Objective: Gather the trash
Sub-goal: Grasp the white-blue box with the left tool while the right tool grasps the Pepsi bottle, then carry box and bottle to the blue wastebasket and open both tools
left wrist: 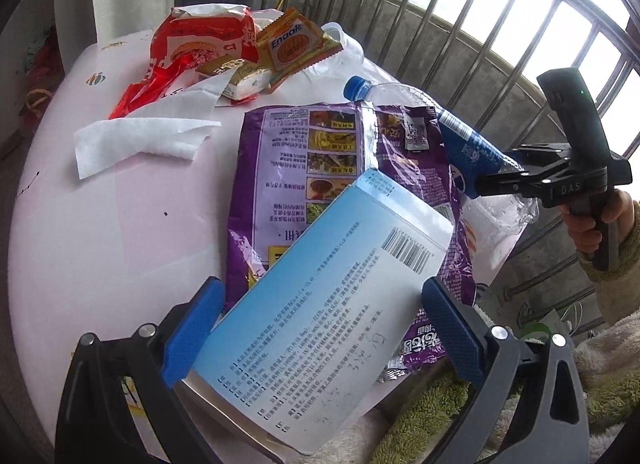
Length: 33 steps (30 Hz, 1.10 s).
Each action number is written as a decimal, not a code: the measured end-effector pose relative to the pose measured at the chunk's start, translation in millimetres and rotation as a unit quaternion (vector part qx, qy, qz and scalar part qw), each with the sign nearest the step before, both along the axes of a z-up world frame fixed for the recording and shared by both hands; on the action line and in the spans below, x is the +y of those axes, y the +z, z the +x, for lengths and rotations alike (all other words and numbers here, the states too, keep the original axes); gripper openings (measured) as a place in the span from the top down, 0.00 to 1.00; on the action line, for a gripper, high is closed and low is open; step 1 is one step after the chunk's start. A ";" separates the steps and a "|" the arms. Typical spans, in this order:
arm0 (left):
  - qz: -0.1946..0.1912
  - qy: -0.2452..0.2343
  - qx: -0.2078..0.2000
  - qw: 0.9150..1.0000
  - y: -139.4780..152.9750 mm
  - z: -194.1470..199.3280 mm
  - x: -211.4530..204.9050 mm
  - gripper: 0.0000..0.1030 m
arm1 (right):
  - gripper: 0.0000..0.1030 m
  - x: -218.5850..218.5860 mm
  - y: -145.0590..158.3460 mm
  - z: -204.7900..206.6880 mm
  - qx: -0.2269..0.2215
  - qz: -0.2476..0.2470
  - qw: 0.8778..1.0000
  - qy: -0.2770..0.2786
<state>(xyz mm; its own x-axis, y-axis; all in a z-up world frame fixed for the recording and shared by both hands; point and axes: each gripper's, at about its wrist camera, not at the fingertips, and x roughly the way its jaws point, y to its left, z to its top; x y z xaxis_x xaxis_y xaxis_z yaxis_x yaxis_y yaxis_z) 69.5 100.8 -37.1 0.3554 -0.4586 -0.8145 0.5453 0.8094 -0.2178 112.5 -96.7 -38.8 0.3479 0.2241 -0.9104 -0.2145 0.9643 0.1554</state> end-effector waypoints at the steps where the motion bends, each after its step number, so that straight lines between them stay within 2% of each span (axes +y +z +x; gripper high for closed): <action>1: 0.003 -0.011 -0.003 1.000 -0.8 -1.7 -2.5 0.06 | 0.21 1.8 -1.2 3.0 0.001 0.000 1.000 0.008; 7: 0.033 -0.051 -0.024 0.998 -7.8 -7.7 -15.2 0.06 | 0.21 8.4 -16.8 23.8 0.019 -0.009 0.999 0.025; 10: 0.051 -0.053 -0.038 0.997 -14.6 -11.4 -20.1 0.11 | 0.21 7.5 -22.2 32.3 0.030 -0.008 0.999 0.025; 13: 0.050 -0.044 -0.050 0.997 -15.1 -15.6 -22.5 0.14 | 0.25 10.8 -26.7 42.3 0.034 -0.012 0.999 0.023; 16: 0.038 -0.024 -0.054 0.998 -13.5 -18.0 -20.8 0.21 | 0.38 14.8 -25.7 40.7 0.036 -0.018 0.999 0.023; 20: 0.020 0.008 -0.059 0.998 -9.5 -20.3 -18.0 0.25 | 0.39 14.1 -17.6 37.8 0.030 -0.005 0.999 0.015; 25: -0.032 0.053 -0.052 0.997 0.9 -18.7 -2.9 0.28 | 0.40 4.5 -1.9 29.9 0.012 0.029 0.999 -0.018; 33: -0.102 0.111 -0.074 0.986 34.1 -16.6 19.7 0.29 | 0.41 -19.0 14.5 9.2 -0.008 0.103 0.993 -0.061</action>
